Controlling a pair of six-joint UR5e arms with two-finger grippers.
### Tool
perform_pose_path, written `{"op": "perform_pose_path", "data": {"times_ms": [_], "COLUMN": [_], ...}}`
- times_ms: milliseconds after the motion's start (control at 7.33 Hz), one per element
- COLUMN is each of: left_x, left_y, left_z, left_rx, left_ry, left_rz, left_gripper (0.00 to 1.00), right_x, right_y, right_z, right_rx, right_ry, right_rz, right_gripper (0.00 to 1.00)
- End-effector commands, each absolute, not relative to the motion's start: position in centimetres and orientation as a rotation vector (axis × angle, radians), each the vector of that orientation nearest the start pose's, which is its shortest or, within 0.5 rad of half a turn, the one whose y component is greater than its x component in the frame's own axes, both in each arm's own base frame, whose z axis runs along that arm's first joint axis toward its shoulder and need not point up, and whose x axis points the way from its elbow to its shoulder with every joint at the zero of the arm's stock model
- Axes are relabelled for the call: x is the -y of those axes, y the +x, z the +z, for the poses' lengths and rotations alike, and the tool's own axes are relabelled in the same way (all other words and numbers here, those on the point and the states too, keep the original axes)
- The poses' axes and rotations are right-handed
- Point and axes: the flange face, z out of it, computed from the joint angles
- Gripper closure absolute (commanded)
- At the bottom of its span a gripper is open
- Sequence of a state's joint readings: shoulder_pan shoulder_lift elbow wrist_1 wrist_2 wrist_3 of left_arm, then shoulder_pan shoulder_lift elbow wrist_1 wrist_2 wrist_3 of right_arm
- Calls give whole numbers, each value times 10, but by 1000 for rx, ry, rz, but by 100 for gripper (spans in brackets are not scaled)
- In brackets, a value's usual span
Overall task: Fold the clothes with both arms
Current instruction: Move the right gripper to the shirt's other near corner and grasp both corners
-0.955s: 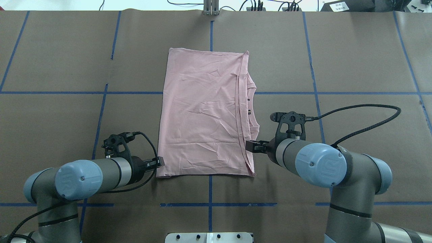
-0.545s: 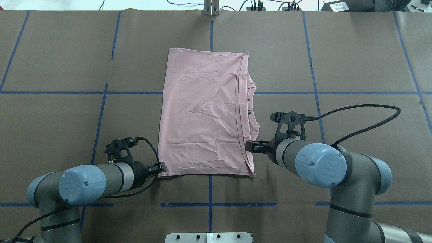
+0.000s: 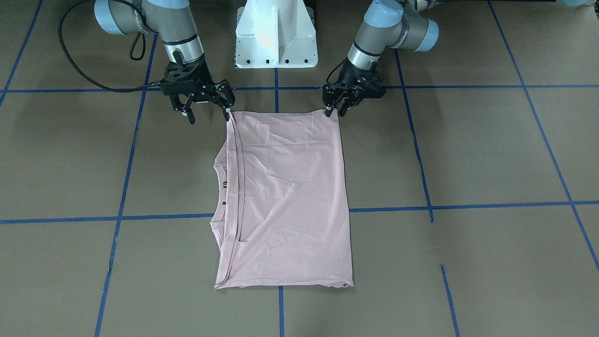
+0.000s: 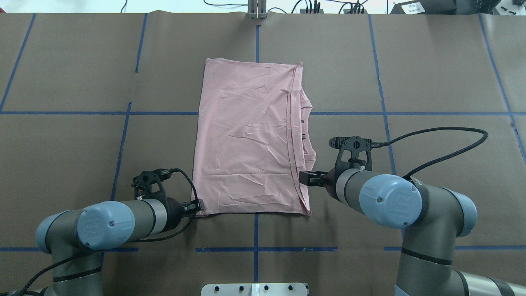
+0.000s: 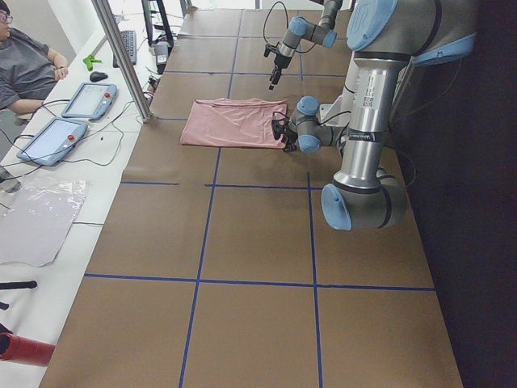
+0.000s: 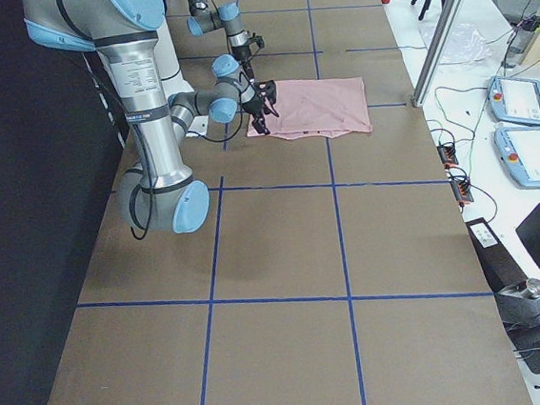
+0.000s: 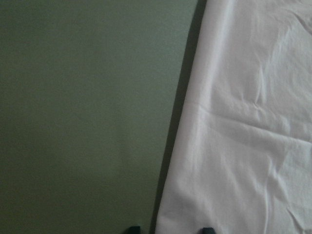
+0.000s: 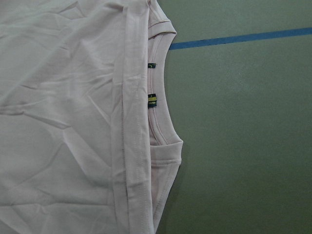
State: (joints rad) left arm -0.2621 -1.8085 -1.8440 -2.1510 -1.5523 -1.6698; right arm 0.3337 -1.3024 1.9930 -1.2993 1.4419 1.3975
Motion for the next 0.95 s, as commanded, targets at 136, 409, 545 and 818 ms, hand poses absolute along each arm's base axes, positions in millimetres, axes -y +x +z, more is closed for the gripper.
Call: {"op": "perform_pose_path", "data": {"times_ms": [136, 409, 545, 818], "left_x": [276, 275, 276, 276], "left_y": [523, 522, 522, 521], "left_z": [336, 335, 334, 333], "left_rx": [-1101, -1102, -1104, -1105], "left_ry": [103, 103, 105, 106], "left_rz": [-326, -326, -326, -326], "left_gripper": [100, 100, 100, 100], "right_x": [320, 319, 319, 310], "right_y": [-475, -476, -476, -490], "right_z": [299, 298, 299, 286], "right_rx": [897, 899, 898, 928], "right_ry": [356, 355, 354, 302], "right_rz": [210, 209, 208, 282], "right_gripper": [0, 0, 0, 0]}}
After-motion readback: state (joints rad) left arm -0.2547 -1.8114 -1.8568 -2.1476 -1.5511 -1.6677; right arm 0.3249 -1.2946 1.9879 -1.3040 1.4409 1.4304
